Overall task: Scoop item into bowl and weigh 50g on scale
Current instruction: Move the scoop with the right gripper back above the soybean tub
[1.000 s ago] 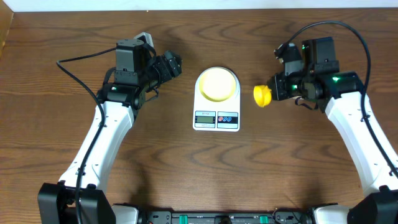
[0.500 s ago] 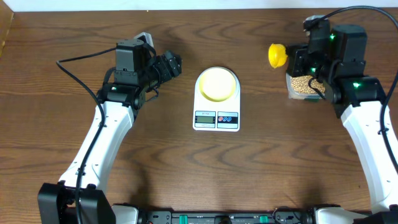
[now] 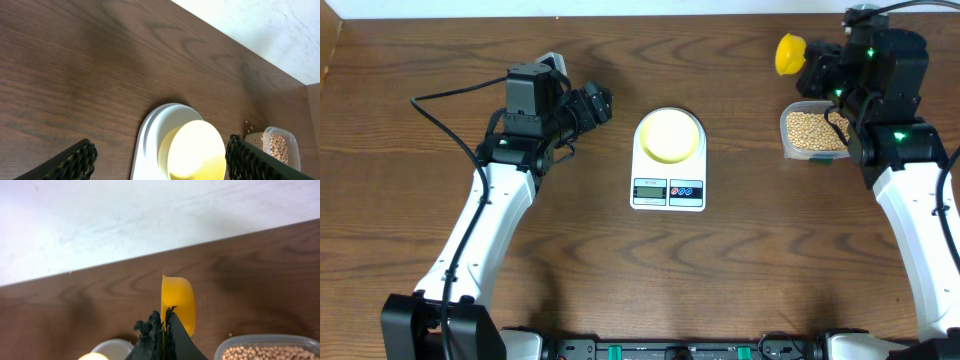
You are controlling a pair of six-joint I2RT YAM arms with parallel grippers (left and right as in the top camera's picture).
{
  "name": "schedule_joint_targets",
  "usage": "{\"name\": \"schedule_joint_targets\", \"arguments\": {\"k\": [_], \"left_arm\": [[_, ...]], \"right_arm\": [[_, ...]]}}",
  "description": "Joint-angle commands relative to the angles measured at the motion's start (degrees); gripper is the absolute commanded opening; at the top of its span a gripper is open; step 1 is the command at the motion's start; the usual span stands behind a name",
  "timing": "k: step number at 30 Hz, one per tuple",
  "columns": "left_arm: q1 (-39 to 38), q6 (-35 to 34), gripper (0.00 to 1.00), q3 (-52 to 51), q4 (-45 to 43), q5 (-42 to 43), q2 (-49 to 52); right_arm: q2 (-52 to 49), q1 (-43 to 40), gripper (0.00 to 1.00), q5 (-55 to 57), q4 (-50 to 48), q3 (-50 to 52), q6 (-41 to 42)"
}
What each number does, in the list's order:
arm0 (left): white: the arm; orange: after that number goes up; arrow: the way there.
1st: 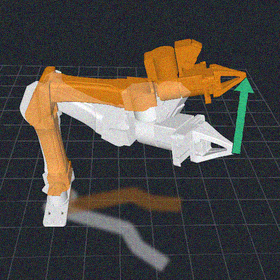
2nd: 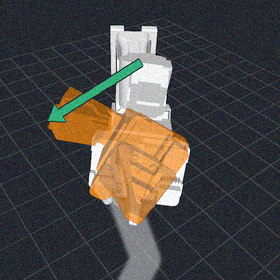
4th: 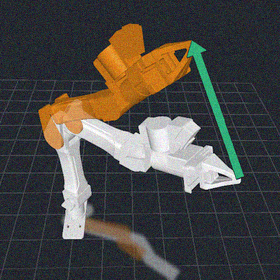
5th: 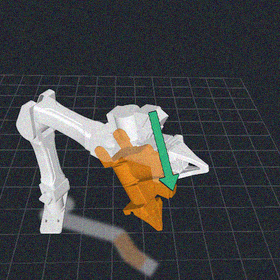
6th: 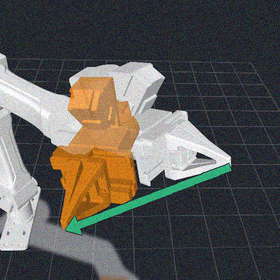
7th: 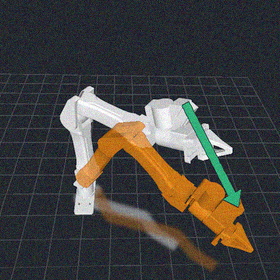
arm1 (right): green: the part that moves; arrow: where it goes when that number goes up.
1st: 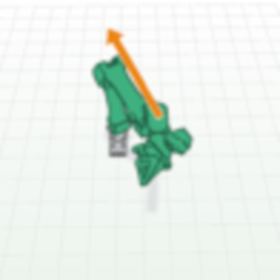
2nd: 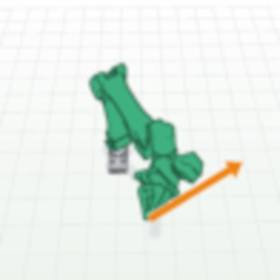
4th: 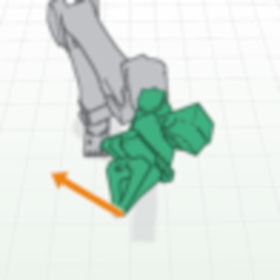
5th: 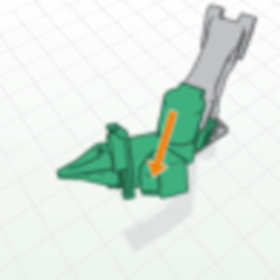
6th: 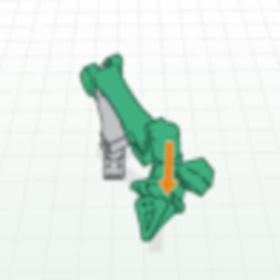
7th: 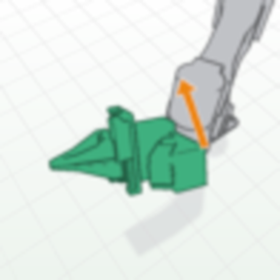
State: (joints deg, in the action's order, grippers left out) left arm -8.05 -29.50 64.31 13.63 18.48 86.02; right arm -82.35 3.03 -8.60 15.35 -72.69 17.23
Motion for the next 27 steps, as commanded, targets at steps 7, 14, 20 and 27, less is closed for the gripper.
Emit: {"name": "schedule_joint_targets", "arguments": {"k": [7, 14, 20, 27], "left_arm": [[-0.07, 1.42, 0.85, 0.42, 0.04, -0.59, -0.83], [-0.07, 1.42, 0.85, 0.42, 0.04, -0.59, -0.83], [-0.07, 1.42, 0.84, 0.42, 0.04, -0.59, -0.83], [-0.07, 1.4, 0.84, 0.42, 0.04, -0.59, -0.83]], "right_arm": [[0.63, -0.37, 0.01, 5.27, -4.79, -0.72, 1.22], [0.63, -0.37, 0.01, 5.29, -4.85, -0.7, 1.22], [0.63, -0.37, 0.01, 5.27, -4.85, -0.7, 1.22], [0.63, -0.37, 0.01, 5.27, -3.52, -0.7, 1.2]]}}
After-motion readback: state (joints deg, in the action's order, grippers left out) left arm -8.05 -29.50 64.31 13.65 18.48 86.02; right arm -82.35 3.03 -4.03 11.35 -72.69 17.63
